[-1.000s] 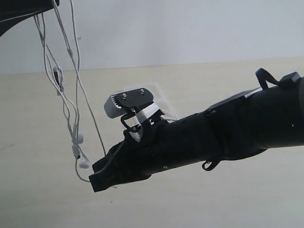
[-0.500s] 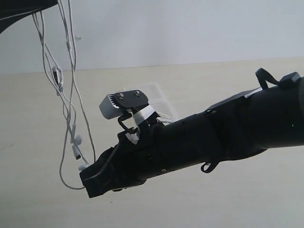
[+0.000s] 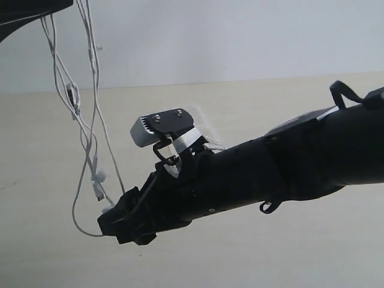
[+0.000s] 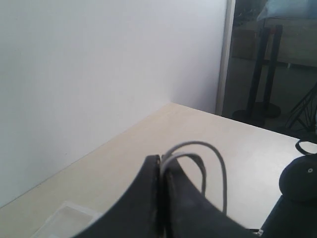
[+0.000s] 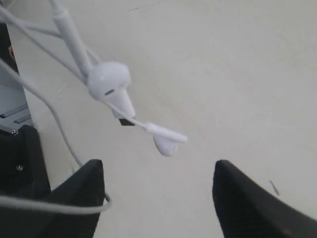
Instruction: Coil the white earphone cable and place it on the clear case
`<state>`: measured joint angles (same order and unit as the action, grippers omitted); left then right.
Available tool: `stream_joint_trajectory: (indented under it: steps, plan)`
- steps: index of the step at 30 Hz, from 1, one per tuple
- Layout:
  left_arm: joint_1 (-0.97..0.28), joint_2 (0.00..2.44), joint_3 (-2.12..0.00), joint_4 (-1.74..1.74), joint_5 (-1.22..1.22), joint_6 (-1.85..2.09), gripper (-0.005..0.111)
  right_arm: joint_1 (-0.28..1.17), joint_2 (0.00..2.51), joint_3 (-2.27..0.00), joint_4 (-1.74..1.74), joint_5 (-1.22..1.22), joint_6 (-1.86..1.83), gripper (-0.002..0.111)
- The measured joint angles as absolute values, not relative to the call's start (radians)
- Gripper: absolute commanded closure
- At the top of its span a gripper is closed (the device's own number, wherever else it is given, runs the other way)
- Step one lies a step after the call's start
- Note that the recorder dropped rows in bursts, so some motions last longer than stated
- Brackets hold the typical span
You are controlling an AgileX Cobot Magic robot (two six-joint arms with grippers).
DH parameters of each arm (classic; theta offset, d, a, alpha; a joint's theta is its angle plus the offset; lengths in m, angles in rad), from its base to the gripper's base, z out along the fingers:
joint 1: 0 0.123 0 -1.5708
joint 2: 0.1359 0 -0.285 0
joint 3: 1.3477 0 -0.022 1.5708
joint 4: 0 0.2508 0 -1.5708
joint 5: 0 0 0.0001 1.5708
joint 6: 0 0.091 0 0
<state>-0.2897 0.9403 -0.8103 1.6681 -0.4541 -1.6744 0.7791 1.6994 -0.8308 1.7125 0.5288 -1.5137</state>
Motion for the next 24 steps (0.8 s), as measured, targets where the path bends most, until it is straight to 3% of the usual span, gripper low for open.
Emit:
stream_joint_trajectory:
  steps: [12, 24]
  plan:
    - [-0.290, 0.940, -0.810, 1.677, -0.454, -1.674, 0.107, 0.779, 1.626, -0.792, 1.527, 0.432, -1.368, 0.046]
    - [-0.290, 0.940, -0.830, 1.677, -0.436, -1.674, 0.107, 0.779, 1.597, -0.779, 1.524, 0.489, -1.357, 0.051]
